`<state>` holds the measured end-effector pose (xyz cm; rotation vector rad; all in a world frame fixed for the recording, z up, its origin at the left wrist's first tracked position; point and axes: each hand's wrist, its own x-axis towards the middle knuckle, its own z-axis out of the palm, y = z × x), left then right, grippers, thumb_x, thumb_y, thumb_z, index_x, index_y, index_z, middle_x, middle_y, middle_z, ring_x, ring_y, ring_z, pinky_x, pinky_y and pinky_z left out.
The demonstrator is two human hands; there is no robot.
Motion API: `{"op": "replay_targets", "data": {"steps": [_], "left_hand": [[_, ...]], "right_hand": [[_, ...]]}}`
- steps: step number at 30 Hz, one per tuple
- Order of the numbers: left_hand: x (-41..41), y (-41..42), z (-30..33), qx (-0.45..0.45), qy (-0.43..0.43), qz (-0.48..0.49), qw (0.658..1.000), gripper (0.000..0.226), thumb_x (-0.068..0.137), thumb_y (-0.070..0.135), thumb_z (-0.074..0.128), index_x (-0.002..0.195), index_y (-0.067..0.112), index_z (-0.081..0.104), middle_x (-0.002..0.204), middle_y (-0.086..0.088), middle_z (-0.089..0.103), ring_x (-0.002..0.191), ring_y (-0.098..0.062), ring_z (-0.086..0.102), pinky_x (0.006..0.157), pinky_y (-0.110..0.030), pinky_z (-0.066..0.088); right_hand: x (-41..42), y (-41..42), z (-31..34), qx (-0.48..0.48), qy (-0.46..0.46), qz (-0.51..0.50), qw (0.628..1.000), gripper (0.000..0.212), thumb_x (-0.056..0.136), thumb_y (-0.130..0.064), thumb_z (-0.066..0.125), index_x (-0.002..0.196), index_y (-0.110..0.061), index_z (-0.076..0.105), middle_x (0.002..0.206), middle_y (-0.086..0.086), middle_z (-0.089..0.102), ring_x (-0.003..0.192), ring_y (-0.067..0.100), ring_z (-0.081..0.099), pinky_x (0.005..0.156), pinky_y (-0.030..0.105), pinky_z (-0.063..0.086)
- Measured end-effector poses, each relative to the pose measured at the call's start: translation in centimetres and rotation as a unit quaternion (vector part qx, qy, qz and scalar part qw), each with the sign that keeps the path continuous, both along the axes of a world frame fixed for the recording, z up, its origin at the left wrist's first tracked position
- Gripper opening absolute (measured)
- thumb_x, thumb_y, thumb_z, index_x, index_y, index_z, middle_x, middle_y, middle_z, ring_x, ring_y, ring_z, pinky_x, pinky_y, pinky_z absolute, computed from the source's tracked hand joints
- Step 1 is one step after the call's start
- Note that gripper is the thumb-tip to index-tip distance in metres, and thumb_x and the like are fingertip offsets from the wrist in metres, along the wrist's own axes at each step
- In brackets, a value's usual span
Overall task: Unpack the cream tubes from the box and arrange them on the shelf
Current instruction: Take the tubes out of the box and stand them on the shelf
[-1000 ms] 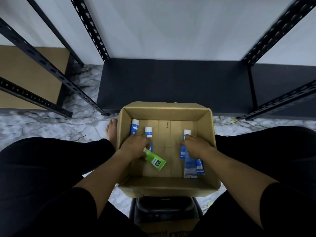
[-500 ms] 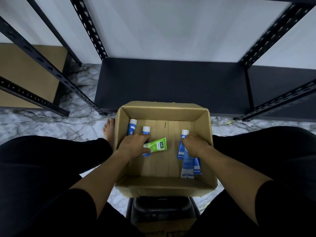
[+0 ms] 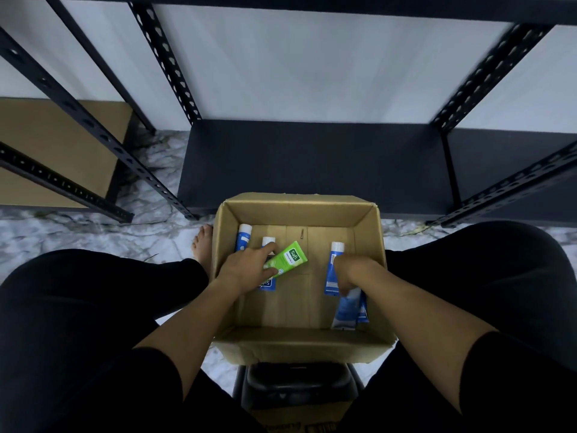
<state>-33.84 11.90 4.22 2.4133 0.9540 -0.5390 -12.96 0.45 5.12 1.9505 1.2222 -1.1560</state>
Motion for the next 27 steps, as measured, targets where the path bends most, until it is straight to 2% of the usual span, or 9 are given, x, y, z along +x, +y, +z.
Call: {"op": "replay_targets", "data": {"steps": [3,6,8,10,14,18,20,23,27], "left_hand": [[0.0,-0.2,0.5,0.005,-0.009,0.020,1.000,0.048,0.093,0.049,0.055,0.135,0.033,0.039,0.120,-0.004,0.065,0.102,-0.024,0.064,0.079,-0.040,0.055],[0.0,-0.3,1.2,-0.005,-0.024,0.054,0.998,0.049,0.093,0.049,0.056,0.136,0.033,0.040,0.118,-0.005,0.065,0.102,-0.024,0.064,0.078,-0.038,0.053],[-0.1,-0.2,1.7,-0.021,-0.044,0.082,0.995,0.044,0.093,0.048,0.057,0.132,0.033,0.042,0.115,-0.003,0.066,0.099,-0.024,0.064,0.076,-0.037,0.052],[-0.2,-0.1,2.4,-0.030,-0.073,0.115,0.990,0.039,0.093,0.046,0.058,0.126,0.032,0.043,0.106,0.001,0.065,0.098,-0.024,0.064,0.073,-0.036,0.050],[-0.5,-0.1,4.3,-0.008,-0.126,0.176,0.976,0.035,0.095,0.040,0.059,0.126,0.030,0.048,0.103,0.000,0.068,0.100,-0.022,0.062,0.073,-0.032,0.032],[-0.9,-0.1,5.6,-0.045,-0.227,0.231,0.945,0.029,0.093,0.033,0.064,0.120,0.029,0.053,0.093,0.000,0.070,0.086,-0.012,0.063,0.060,-0.021,0.031],[-1.1,-0.1,6.1,-0.049,-0.244,0.248,0.936,0.029,0.093,0.032,0.064,0.120,0.029,0.053,0.092,0.001,0.069,0.078,-0.001,0.059,0.055,-0.012,0.032],[-1.1,-0.7,6.9,-0.056,-0.281,0.273,0.918,0.030,0.093,0.029,0.064,0.120,0.026,0.052,0.086,0.003,0.068,0.070,0.001,0.060,0.052,-0.006,0.037],[-0.9,-1.3,8.2,-0.061,-0.333,0.296,0.893,0.033,0.093,0.027,0.065,0.121,0.032,0.049,0.092,0.007,0.065,0.076,-0.001,0.063,0.059,-0.009,0.044]], "right_hand": [[0.1,0.4,1.3,-0.019,0.016,-0.032,0.999,0.053,0.082,-0.022,0.078,0.127,-0.005,0.055,0.118,0.009,0.060,0.104,0.025,0.062,0.085,0.033,0.054],[0.9,1.0,3.4,-0.007,0.047,-0.072,0.996,0.030,0.086,-0.022,0.068,0.111,-0.006,0.062,0.096,0.007,0.059,0.086,0.024,0.060,0.067,0.030,0.049],[1.7,1.1,4.1,0.016,0.087,-0.147,0.985,0.023,0.086,-0.024,0.068,0.100,-0.007,0.061,0.087,0.006,0.056,0.078,0.024,0.057,0.064,0.031,0.047],[2.3,1.0,4.4,0.029,0.153,-0.270,0.950,0.021,0.085,-0.025,0.068,0.094,-0.010,0.056,0.091,0.009,0.054,0.079,0.024,0.054,0.062,0.030,0.045],[2.8,0.1,5.1,0.056,0.230,-0.411,0.880,0.027,0.088,-0.027,0.066,0.108,-0.009,0.060,0.104,0.012,0.055,0.088,0.021,0.054,0.064,0.027,0.046],[2.5,-1.0,6.5,0.106,0.284,-0.438,0.846,0.034,0.089,-0.026,0.066,0.114,-0.003,0.062,0.100,0.014,0.061,0.083,0.020,0.055,0.062,0.026,0.047],[2.2,-1.4,7.6,0.136,0.304,-0.438,0.835,0.020,0.090,-0.021,0.065,0.102,-0.004,0.067,0.096,0.011,0.063,0.081,0.017,0.058,0.063,0.025,0.049],[1.8,-2.1,9.1,0.186,0.330,-0.425,0.822,0.006,0.090,-0.015,0.066,0.088,-0.009,0.067,0.089,0.005,0.066,0.079,0.014,0.062,0.068,0.025,0.050],[0.7,-2.3,10.6,0.262,0.341,-0.417,0.801,0.028,0.088,-0.011,0.072,0.115,-0.011,0.064,0.107,0.008,0.073,0.093,0.016,0.070,0.071,0.024,0.055]]}}
